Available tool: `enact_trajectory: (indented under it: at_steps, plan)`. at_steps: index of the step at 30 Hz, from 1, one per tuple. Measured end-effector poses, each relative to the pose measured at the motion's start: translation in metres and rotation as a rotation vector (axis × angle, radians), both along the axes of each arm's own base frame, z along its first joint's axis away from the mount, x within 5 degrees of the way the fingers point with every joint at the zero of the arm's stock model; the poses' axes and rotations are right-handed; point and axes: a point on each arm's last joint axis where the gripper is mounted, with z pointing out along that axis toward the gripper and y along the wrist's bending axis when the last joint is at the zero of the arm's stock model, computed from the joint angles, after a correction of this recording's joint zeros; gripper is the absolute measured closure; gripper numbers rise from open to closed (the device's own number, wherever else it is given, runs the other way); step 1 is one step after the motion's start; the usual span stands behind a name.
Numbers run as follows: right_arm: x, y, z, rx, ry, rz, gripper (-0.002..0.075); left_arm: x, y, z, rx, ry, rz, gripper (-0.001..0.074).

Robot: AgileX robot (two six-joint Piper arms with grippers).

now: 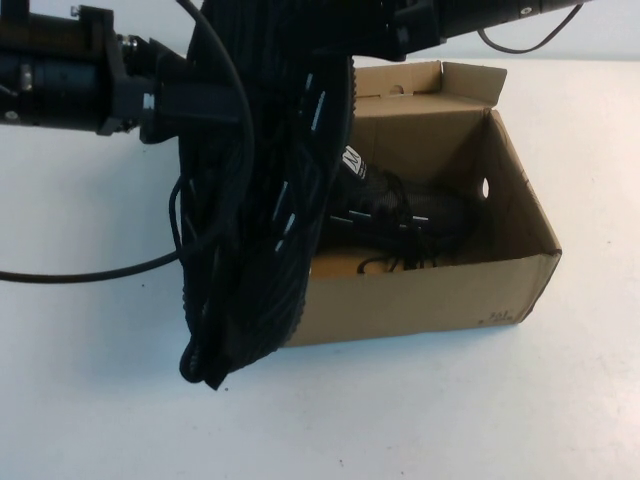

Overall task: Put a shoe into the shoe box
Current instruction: Place the shoe in the shoe box

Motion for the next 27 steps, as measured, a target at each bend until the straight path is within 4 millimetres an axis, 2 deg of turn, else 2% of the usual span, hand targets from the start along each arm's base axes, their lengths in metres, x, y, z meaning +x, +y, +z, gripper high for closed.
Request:
enact_trajectory:
  at_steps: [1, 2, 14, 16, 19, 21, 24, 27]
  plan:
    - [0.0, 0.0, 0.0, 0.005, 0.006, 0.0, 0.0592, 0.001, 0.0, 0.0, 0.0, 0.0, 0.011, 0.0468]
    - [0.0, 0.0, 0.0, 0.005, 0.008, -0.001, 0.0592, 0.001, 0.0, 0.0, -0.003, 0.002, 0.014, 0.0524]
    - [0.0, 0.0, 0.001, 0.009, 0.028, -0.011, 0.058, 0.003, 0.0, 0.0, -0.014, 0.013, 0.029, 0.0515]
    - [0.0, 0.0, 0.001, 0.011, 0.056, -0.019, 0.0509, 0.003, 0.0, 0.0, -0.014, 0.013, 0.029, 0.0517]
    - [0.0, -0.001, 0.005, 0.005, 0.101, -0.043, 0.0318, 0.004, 0.0, -0.001, -0.014, 0.016, 0.036, 0.0524]
    - [0.0, -0.002, 0.009, -0.031, 0.113, -0.073, 0.0224, 0.006, 0.001, -0.001, -0.014, 0.025, 0.051, 0.0524]
    - [0.0, -0.007, 0.019, -0.093, 0.092, -0.131, 0.016, 0.01, 0.002, -0.002, -0.022, 0.046, 0.102, 0.0524]
    - [-0.001, -0.013, 0.031, -0.149, 0.065, -0.196, 0.0141, 0.014, 0.003, -0.001, -0.033, 0.065, 0.167, 0.0524]
